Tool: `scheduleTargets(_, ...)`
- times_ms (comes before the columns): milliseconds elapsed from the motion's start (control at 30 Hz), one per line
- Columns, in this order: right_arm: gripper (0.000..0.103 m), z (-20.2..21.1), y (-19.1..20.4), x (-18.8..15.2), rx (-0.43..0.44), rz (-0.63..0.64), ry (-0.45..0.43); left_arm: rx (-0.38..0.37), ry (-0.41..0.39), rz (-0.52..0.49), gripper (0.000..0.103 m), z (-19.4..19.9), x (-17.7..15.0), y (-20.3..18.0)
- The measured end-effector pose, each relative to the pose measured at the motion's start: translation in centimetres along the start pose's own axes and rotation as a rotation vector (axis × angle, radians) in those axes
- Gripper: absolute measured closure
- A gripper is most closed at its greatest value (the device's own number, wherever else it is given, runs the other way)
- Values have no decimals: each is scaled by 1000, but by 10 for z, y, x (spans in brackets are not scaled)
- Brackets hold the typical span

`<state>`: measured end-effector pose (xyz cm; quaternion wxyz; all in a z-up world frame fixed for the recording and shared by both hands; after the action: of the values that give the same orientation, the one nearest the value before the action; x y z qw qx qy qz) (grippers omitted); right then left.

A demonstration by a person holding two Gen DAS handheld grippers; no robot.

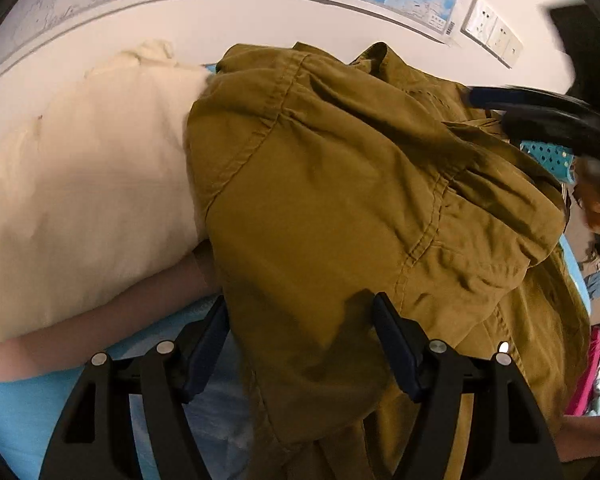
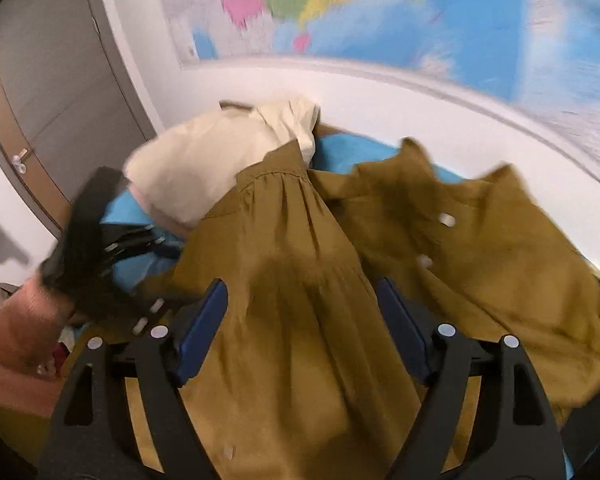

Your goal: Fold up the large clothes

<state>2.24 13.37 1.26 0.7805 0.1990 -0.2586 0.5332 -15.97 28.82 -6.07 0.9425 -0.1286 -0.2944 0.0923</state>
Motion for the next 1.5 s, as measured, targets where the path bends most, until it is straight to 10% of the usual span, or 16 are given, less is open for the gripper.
scheduleTargets(67, 40, -40, -1, 11, 8, -17, 81, -5, -3, 8, 34, 0, -1, 2)
scheduleTargets(133, 96, -61, -7, 12, 31, -25, 129, -9, -2, 12, 34, -1, -2, 2)
scheduleTargets(167, 100, -62, -11, 14, 24, -31, 111, -11, 0, 12, 34, -1, -3, 2)
scheduleTargets(333, 95, -41, -32, 21, -63, -88, -4, -17, -23, -40, 34, 11, 5, -2)
scheduleTargets(400, 62, -45, -37, 16, -86, -98, 35, 12, -56, -65, 33, 17, 13, -7)
scheduleTargets(500, 48, -4, -54, 2, -82, -153, -48, 19, -106, -75, 33, 24, 29, -13)
scheduleTargets(633, 33, 87, -79, -53, -89, -193, -193, -24, -121, -114, 33, 24, 36, -26)
scheduleTargets(833, 19, 136, -98, -160, -141, -230, -152, -63, -83, -118, 33, -8, 51, -40)
scheduleTargets(1033, 24, 98, -102, -206, -173, -257, -72, -52, -43, -94, 33, -35, 61, -45)
scheduleTargets(1100, 68, 83, -105, -206, -132, -276, -35, -25, -41, -91, 33, -42, 63, -44)
scheduleTargets(1200, 82, 103, -116, -193, -25, -331, -98, -11, -46, -53, 35, -44, 65, -36)
scheduleTargets(1367, 96, 165, -154, -165, 48, -411, -237, 13, -90, 14, 45, -34, 69, -20)
scheduleTargets(1500, 93, 118, -187, -161, -68, -458, -43, 87, -131, 40, 53, -32, 71, -14)
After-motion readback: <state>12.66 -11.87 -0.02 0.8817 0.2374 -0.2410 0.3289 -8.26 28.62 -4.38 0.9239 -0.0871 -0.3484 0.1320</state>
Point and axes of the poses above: each gripper's, at about its wrist camera, not at the fingertips, and z roughly against the way its jaws point, y to its left, x to its top, the point moved 1 cm from there along -z, roughly the way its jaws point, and after that the axes turned 8 degrees about -x, right-handed, at the moved point
